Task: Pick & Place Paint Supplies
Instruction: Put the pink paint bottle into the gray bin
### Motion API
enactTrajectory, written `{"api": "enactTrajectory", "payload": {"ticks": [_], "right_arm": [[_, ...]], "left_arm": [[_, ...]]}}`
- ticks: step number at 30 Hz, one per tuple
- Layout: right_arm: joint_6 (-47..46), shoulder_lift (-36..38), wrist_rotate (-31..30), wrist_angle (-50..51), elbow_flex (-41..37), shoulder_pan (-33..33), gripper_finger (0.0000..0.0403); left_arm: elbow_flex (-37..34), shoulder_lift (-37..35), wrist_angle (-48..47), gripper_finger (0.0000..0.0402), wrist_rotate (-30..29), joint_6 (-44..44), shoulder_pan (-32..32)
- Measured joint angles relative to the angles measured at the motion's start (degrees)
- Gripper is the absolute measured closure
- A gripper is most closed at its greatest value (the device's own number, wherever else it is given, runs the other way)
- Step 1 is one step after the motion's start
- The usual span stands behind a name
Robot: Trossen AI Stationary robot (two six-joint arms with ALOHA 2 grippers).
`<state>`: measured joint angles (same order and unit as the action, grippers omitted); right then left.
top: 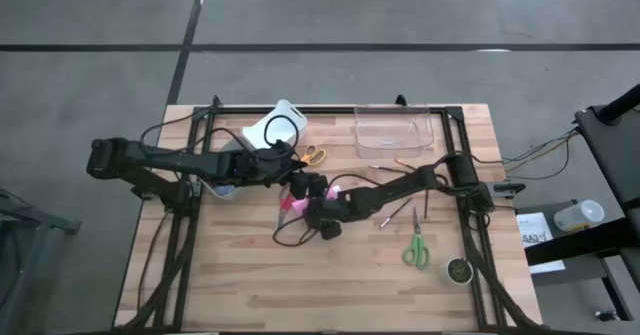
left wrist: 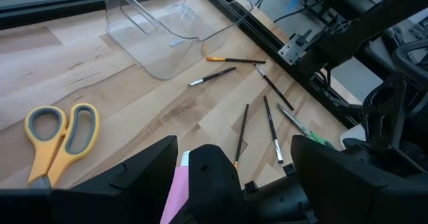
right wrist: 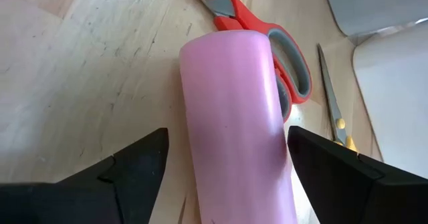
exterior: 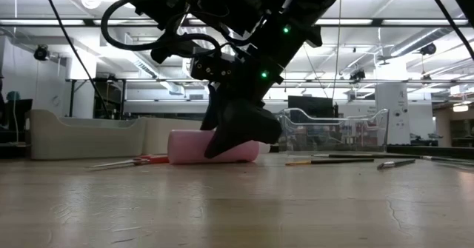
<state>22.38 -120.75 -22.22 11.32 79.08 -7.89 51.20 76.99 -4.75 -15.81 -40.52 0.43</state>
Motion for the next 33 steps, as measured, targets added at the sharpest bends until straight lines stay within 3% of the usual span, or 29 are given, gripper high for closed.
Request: {"api": "enactTrajectory", "payload": {"ticks": [6,13,20,33], "right_arm": [[-2.12,4.38,0.85,4.01,-0.05,-0.87,0.0097],[-8.75,13.56,10.01,11.67,-3.0,-1.11,0.0097],[-11.53,27.09,10.8,5.41,-14.37,-2.12,0.0097],[-31.39,56.18,10.67,-8.7,-39.73,-6.74,0.0097]], "left_arm": [[0.0,0.0,0.0,0.0098,-0.01,0.0,0.0],[0.0,0.0,-0.25,0.0098,-0.02,0.01,0.04],[0.0,0.02,-1.09,0.0098,0.0,-0.02,0.04],[0.0,0.0,-1.51,0.0098,-0.02,-0.02,0.04]]}}
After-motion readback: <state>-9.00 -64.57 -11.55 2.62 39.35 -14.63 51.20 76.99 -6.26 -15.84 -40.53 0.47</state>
